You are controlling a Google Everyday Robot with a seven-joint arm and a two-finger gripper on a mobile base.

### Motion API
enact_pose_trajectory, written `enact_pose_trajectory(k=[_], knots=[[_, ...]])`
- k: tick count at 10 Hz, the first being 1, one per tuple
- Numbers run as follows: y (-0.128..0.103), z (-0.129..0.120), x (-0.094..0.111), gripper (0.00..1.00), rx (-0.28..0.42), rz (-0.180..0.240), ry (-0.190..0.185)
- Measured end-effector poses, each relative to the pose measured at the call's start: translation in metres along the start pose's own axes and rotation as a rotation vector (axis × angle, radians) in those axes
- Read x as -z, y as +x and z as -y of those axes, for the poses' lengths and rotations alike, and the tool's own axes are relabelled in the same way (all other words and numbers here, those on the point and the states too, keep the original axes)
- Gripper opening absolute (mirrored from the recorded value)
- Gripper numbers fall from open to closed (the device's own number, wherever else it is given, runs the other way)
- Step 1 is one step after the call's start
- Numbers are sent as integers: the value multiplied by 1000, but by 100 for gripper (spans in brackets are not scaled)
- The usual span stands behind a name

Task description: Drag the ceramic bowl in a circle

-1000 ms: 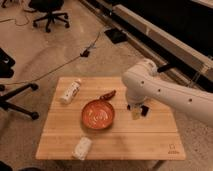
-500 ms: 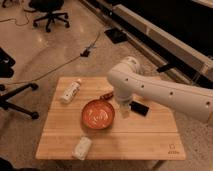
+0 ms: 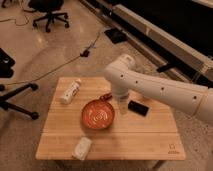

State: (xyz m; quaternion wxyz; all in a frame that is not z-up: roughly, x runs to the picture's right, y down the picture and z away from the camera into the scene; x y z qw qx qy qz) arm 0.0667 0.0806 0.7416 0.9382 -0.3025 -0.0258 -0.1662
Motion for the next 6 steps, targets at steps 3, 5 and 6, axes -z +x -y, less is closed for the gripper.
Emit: enact_pose_trajectory(k=[3,5,6], knots=[[5,20,-5,65,13,-4,2],[11,18,-11,65,26,-2,-6],[1,20,-16,65,39,4,-5]])
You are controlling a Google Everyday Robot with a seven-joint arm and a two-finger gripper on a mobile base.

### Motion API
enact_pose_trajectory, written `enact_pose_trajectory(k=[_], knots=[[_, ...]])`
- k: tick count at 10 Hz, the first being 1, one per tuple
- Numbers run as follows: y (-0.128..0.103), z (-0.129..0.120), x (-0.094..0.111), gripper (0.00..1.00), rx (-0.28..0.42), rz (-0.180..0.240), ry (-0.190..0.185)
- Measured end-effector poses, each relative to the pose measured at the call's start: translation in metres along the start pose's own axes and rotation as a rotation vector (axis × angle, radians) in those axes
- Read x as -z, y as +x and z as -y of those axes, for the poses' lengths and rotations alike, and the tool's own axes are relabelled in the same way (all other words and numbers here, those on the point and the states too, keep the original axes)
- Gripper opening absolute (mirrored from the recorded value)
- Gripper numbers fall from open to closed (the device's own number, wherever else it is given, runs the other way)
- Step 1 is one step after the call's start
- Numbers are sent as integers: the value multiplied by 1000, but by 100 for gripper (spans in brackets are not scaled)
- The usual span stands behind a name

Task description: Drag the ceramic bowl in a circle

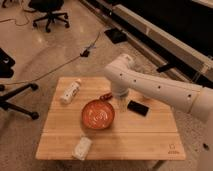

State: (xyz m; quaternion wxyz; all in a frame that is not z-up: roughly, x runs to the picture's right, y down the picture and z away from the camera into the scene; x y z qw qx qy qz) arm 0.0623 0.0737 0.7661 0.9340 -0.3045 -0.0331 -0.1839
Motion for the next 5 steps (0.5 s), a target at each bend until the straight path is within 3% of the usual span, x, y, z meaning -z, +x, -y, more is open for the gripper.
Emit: enact_pose_trajectory(k=[2,5], knots=[[-22,14,-4,65,11,7,4],[-22,18,-13,65,32,7,-6]])
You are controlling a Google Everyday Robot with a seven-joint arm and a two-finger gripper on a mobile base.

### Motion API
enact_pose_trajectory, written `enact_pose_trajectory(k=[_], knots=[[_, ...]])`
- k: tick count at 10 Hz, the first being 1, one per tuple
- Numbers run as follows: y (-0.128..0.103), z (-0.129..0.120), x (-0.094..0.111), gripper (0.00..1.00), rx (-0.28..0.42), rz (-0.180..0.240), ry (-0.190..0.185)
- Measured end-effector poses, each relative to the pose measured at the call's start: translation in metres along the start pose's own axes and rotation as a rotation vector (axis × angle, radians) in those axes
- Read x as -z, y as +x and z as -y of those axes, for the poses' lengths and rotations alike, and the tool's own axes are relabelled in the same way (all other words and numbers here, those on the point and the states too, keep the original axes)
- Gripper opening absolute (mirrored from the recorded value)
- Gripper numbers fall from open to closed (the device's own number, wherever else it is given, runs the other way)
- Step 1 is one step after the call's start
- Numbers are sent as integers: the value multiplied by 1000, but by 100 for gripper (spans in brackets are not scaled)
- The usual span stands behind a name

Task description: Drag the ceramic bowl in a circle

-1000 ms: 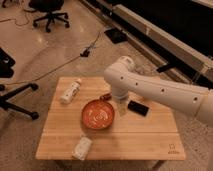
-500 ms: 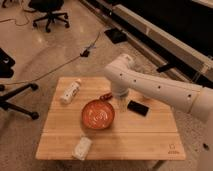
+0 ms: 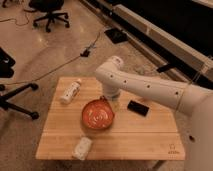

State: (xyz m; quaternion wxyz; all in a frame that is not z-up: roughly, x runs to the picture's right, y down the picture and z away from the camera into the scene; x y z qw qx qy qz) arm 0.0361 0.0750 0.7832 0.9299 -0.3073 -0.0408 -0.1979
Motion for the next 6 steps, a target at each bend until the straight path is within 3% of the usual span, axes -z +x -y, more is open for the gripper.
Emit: enact_pose_trajectory(k=[2,6], knots=[[0,2,-15,65,17,4,0],[-4,13,-25,65,23,2,-1]])
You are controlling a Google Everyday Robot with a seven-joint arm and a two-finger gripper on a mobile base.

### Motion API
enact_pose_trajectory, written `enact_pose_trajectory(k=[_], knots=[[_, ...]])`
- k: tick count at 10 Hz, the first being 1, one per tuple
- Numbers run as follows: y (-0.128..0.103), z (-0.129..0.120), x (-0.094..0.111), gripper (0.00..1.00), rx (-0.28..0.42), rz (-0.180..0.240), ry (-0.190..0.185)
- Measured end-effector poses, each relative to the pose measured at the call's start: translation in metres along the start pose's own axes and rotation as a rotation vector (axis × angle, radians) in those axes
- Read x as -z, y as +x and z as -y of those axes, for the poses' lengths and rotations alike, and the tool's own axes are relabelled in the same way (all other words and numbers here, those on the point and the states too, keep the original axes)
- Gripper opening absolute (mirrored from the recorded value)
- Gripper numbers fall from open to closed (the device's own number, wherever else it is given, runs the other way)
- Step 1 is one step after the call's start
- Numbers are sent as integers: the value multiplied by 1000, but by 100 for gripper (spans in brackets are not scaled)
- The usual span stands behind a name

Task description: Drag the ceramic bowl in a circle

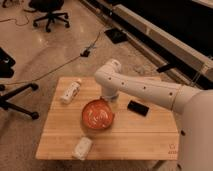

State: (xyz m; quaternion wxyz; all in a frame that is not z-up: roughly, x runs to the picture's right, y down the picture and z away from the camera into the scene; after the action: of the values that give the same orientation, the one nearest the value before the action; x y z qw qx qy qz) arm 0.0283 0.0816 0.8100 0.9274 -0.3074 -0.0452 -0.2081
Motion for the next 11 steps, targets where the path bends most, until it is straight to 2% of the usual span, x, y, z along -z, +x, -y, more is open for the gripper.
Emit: enact_pose_trajectory(k=[2,4,7,9,11], knots=[[-6,3,-15,65,11,4,4],[-6,7,-14,65,10,13,12],[0,18,-29,65,13,11,22],[-3,21,-31,65,15,11,29],[5,28,-34,65,-1,12,41]])
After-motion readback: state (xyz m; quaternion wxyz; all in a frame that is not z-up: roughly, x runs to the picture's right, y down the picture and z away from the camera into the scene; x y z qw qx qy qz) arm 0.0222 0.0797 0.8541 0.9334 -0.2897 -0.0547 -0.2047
